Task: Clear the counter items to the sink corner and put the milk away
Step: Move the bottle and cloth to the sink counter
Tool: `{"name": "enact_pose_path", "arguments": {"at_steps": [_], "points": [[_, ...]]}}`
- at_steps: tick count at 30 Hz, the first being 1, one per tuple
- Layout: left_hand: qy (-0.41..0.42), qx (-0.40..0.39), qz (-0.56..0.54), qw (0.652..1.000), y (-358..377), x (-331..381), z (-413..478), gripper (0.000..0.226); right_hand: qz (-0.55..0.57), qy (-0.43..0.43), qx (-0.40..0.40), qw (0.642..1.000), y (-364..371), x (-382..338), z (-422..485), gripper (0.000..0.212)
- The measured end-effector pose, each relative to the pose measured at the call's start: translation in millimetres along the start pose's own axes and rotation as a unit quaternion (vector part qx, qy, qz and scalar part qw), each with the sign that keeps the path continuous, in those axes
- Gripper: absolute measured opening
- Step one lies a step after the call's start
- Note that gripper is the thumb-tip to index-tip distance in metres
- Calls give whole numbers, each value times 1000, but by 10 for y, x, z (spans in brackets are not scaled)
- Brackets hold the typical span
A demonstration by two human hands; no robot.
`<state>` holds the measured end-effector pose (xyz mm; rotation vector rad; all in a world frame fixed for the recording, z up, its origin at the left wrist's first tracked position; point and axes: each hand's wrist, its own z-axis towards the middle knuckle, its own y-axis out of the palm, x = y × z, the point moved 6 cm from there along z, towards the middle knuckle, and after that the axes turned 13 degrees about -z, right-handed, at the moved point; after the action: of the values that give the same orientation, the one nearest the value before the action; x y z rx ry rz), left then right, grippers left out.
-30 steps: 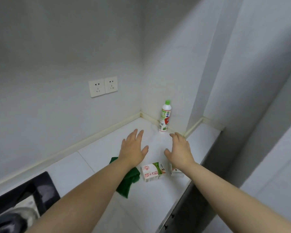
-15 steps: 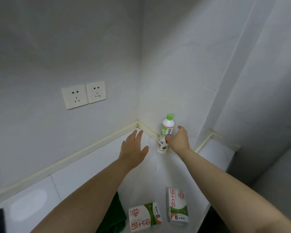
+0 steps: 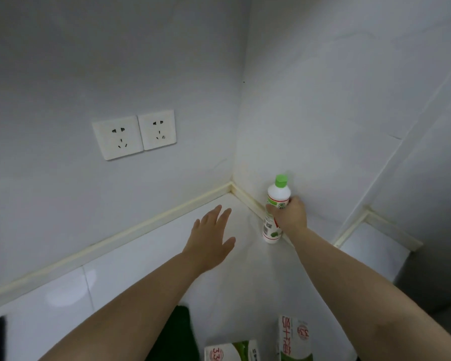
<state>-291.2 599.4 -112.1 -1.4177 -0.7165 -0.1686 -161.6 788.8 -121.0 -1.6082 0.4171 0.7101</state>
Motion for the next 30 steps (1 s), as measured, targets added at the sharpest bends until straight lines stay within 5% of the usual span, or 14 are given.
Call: {"name": "enact_pose_path", "arguments": {"at_steps": [13,20,24,30], "points": [[-66,-14,-11,998,-175,-544,-574,72,86,-111,-111,984,476,-637,-826,36],[-217,-112,-43,969,161,-1168,-1301,84,116,-118,-176,970,832,-623,-1384,35],[-202,-200,30,958,468,-1188,-1514,95,130,-111,-183,968,902,-605,-1581,36],[-212,-184,37,959,652,-1231,-1623,97,130,-126,-194,964,998,-585,-1757,35]]}}
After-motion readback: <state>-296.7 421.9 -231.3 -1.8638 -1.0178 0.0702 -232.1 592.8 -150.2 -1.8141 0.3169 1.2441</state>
